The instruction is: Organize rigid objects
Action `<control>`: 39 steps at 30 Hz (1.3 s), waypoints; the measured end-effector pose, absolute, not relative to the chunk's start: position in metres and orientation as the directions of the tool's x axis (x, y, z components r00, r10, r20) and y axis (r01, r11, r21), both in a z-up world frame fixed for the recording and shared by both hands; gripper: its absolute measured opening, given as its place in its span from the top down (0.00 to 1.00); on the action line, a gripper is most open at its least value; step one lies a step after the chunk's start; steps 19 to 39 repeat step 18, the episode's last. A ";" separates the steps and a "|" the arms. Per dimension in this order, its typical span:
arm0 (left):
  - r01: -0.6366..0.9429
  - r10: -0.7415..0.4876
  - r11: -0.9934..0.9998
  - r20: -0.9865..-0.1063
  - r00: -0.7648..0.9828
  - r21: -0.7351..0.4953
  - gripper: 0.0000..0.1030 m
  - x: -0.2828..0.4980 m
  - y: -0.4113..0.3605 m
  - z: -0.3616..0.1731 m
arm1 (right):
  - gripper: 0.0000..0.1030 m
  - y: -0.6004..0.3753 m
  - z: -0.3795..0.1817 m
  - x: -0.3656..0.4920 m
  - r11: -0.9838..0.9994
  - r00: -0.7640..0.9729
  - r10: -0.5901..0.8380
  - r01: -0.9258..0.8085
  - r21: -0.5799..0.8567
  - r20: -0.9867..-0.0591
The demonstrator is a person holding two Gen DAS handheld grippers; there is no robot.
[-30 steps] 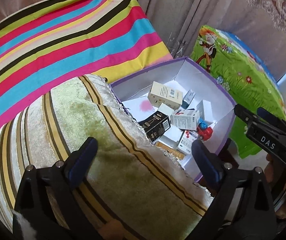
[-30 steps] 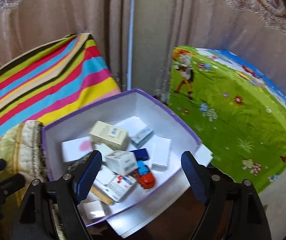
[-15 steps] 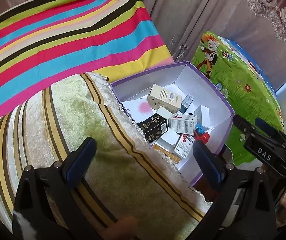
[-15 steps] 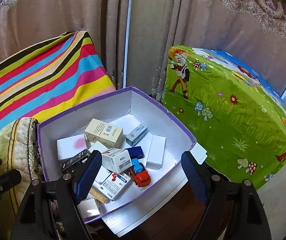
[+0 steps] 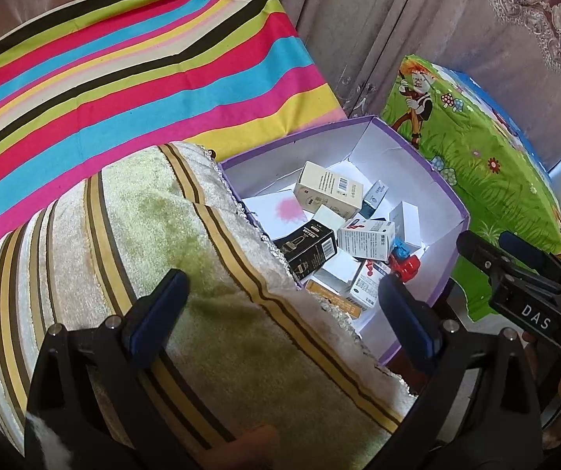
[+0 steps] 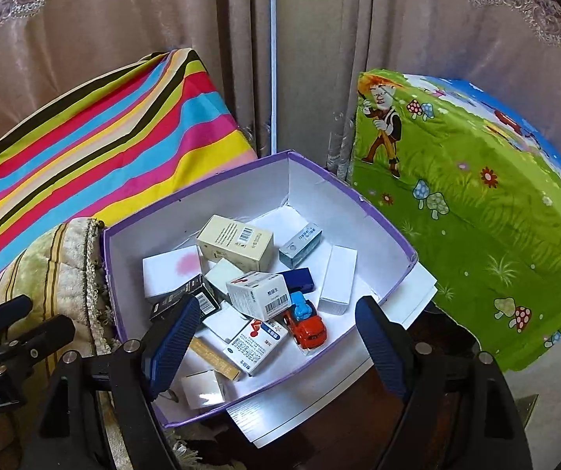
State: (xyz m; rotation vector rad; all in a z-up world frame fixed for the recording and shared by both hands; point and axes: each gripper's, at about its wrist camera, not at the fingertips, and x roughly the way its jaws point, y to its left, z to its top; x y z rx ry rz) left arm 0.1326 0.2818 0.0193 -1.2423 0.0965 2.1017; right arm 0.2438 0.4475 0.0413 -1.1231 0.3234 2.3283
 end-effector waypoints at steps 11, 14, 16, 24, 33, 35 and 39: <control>-0.586 0.519 -0.764 -0.796 -0.311 -0.270 0.04 0.133 0.281 0.020 | 0.20 0.448 0.042 0.243 -0.834 -0.507 0.371 -0.550 -0.039 -0.778; -0.586 0.519 -0.764 -0.796 -0.311 -0.270 0.04 0.133 0.281 0.019 | 0.20 0.448 0.042 0.243 -0.835 -0.510 0.366 -0.549 -0.033 -0.779; -0.587 0.519 -0.764 -0.796 -0.311 -0.268 0.04 0.132 0.281 0.019 | 0.20 0.448 0.041 0.243 -0.836 -0.511 0.363 -0.548 -0.029 -0.779; -0.586 0.519 -0.764 -0.796 -0.312 -0.268 0.04 0.132 0.281 0.019 | 0.20 0.448 0.041 0.243 -0.838 -0.514 0.356 -0.546 -0.023 -0.780; -0.586 0.519 -0.764 -0.796 -0.312 -0.268 0.04 0.132 0.281 0.019 | 0.20 0.448 0.041 0.243 -0.838 -0.514 0.356 -0.546 -0.023 -0.780; -0.586 0.519 -0.764 -0.796 -0.312 -0.268 0.04 0.132 0.281 0.019 | 0.20 0.448 0.041 0.243 -0.838 -0.514 0.356 -0.546 -0.023 -0.780; -0.586 0.519 -0.764 -0.796 -0.312 -0.268 0.04 0.132 0.281 0.019 | 0.20 0.448 0.041 0.243 -0.838 -0.514 0.356 -0.546 -0.023 -0.780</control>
